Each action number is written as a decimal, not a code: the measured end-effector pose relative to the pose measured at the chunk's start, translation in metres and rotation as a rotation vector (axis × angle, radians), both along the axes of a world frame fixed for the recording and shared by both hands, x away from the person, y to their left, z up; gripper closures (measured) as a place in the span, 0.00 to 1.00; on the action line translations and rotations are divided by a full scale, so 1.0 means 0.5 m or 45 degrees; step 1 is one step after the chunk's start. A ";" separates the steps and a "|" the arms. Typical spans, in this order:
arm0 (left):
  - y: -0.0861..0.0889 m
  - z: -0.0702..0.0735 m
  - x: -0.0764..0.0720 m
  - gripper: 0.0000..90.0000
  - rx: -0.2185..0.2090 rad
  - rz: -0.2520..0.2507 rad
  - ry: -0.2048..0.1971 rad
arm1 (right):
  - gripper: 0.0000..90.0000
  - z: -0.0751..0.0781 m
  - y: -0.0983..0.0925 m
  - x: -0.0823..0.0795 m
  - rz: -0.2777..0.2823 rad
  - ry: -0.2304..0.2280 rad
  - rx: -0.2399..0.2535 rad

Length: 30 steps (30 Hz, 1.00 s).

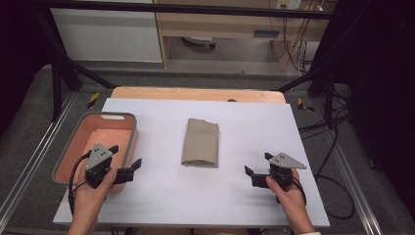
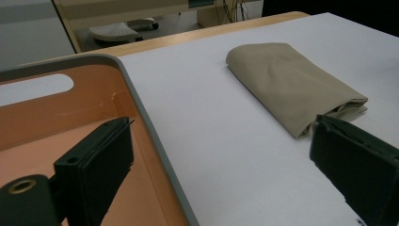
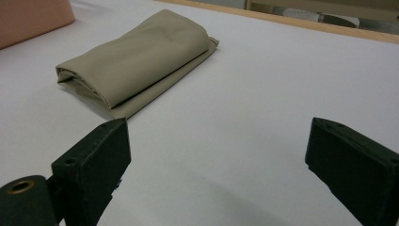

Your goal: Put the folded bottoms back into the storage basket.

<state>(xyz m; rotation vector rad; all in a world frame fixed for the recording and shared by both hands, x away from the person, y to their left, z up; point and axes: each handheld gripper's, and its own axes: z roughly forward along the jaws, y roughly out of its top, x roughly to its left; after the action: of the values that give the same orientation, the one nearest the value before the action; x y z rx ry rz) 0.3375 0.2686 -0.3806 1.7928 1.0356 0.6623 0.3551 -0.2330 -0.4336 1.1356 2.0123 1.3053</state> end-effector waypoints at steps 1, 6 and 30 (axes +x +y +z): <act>-0.002 -0.002 0.000 0.07 -0.001 -0.011 0.005 | 0.09 0.000 -0.001 0.001 -0.001 -0.001 0.001; -0.006 0.002 -0.005 0.07 -0.014 -0.041 0.007 | 0.09 0.000 -0.001 -0.001 -0.003 0.004 0.003; -0.129 0.011 -0.008 0.08 0.043 -0.186 0.033 | 0.12 0.000 0.013 0.004 -0.033 0.096 -0.057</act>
<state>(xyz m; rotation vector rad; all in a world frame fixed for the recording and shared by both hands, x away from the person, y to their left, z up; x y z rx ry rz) 0.3336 0.2041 -0.3752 1.8907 0.9051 0.5711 0.3570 -0.2266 -0.4334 1.2027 2.0628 1.2154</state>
